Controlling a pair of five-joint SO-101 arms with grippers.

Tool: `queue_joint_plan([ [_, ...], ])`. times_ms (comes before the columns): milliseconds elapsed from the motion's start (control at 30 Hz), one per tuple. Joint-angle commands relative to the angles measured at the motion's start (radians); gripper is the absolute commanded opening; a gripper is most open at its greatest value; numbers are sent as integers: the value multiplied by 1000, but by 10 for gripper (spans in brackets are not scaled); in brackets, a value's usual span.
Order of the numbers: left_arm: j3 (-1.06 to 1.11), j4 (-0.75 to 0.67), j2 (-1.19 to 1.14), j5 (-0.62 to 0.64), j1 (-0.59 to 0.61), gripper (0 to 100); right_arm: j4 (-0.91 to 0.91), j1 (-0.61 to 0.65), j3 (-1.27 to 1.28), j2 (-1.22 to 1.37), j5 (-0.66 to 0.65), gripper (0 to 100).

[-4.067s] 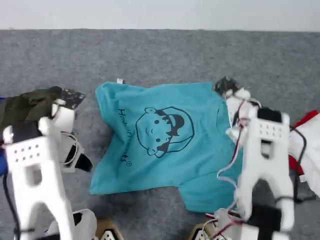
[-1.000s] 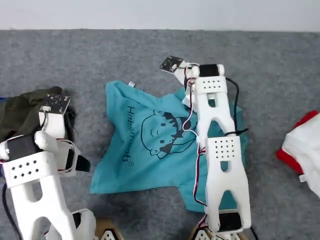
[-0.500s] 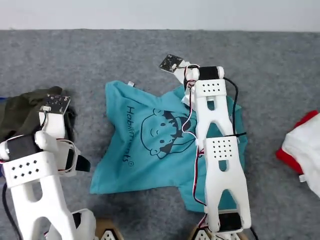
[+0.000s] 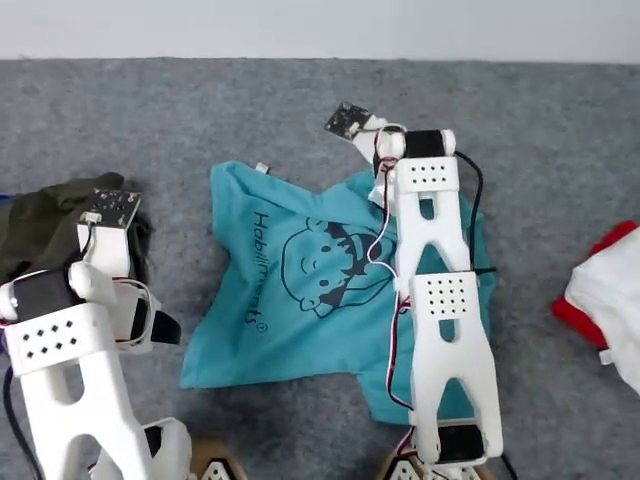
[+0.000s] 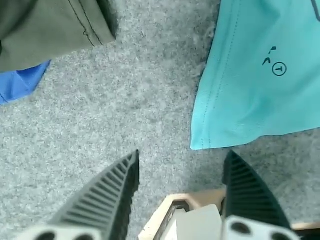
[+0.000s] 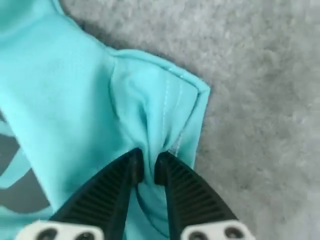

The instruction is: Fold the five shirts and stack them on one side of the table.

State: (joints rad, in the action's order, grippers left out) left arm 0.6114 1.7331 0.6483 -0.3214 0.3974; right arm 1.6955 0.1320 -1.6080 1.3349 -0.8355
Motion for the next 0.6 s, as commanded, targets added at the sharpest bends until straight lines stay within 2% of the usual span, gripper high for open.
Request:
queue_joint_plan([
  [0, -4, 23, 28, 5, 2, 261, 79, -15, -77, -136, -8, 9],
  [333, -4, 23, 28, 5, 2, 261, 108, -59, -25, -378, -8, 9],
  [433, -4, 23, 28, 5, 2, 261, 108, -70, 158, -490, -6, 9],
  [567, -4, 23, 28, 3, 2, 261, 105, -67, 612, -711, -15, 9],
])
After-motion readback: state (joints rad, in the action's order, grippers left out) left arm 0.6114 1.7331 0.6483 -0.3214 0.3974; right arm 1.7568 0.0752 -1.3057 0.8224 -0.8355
